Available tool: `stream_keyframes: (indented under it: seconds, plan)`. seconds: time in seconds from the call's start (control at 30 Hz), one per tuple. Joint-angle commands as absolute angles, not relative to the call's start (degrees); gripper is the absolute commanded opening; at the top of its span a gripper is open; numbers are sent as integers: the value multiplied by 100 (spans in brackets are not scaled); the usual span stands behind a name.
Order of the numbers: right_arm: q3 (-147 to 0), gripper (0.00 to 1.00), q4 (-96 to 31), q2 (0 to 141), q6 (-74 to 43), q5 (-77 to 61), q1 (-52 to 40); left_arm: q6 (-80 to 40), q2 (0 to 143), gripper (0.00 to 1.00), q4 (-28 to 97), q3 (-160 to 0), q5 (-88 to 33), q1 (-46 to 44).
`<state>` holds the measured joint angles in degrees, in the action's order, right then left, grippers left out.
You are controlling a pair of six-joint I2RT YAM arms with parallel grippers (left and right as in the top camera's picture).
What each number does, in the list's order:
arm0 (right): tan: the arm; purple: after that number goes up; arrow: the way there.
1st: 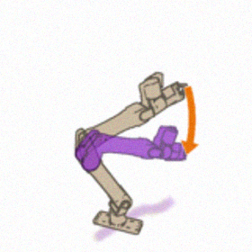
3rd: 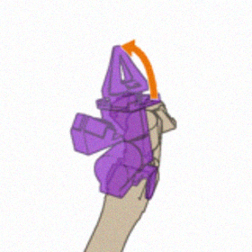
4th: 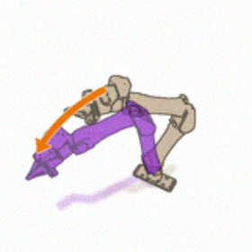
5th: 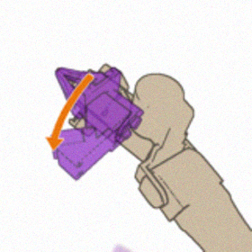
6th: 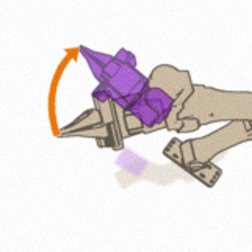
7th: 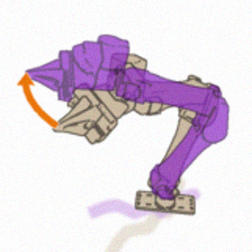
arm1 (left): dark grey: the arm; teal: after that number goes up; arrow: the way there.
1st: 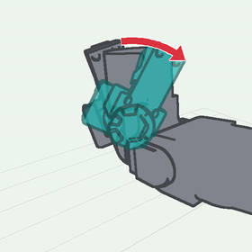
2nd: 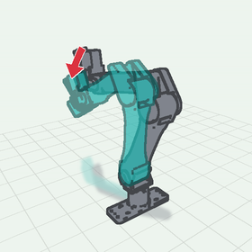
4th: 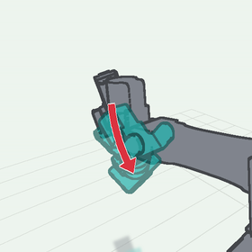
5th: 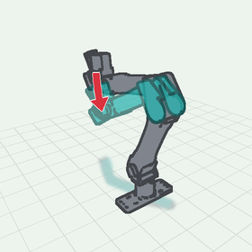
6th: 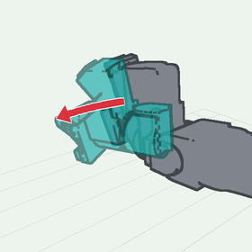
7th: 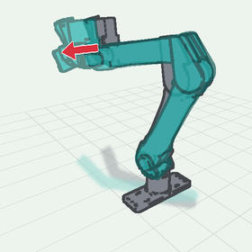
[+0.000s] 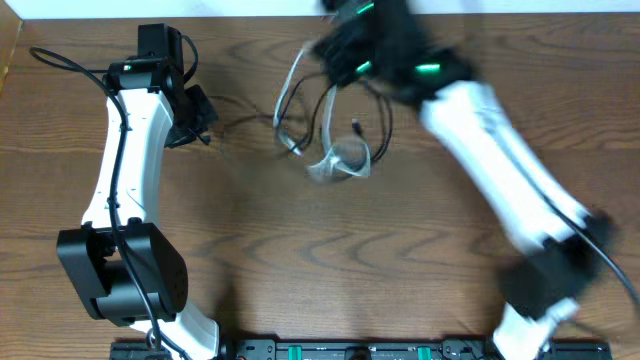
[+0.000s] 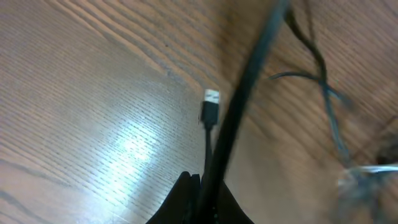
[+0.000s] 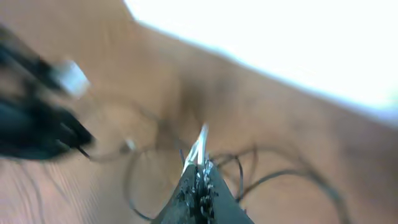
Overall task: Untangle cables
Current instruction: 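Grasp the white cable with the right gripper and lift it out, then carry the white cable right and drop it at the table edge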
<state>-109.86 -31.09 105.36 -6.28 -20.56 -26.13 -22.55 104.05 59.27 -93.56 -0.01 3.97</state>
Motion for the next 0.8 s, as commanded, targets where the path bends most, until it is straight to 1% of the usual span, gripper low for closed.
stream_keyframes:
  seconds: [0.0,0.2,0.43,0.6,0.77]
  plan:
    - [-11059,1,-3050,9762,-650,-2053,-2298,-2281,10416,7,5922,-9428,71,395]
    - [-11102,1,-2692,8862,-681,-2045,-2106,-2281,10416,7,5867,-9428,71,395]
    - [-11664,1,-2550,8527,-760,-1837,-2058,-2281,10416,7,5841,-9428,71,395]
    - [-12241,1,-2362,8523,-764,-952,-2038,-2281,10416,7,5841,-9428,71,395]
    - [-12599,1,-2279,8523,-521,-215,-1708,-2281,10416,7,5841,-9428,71,395]
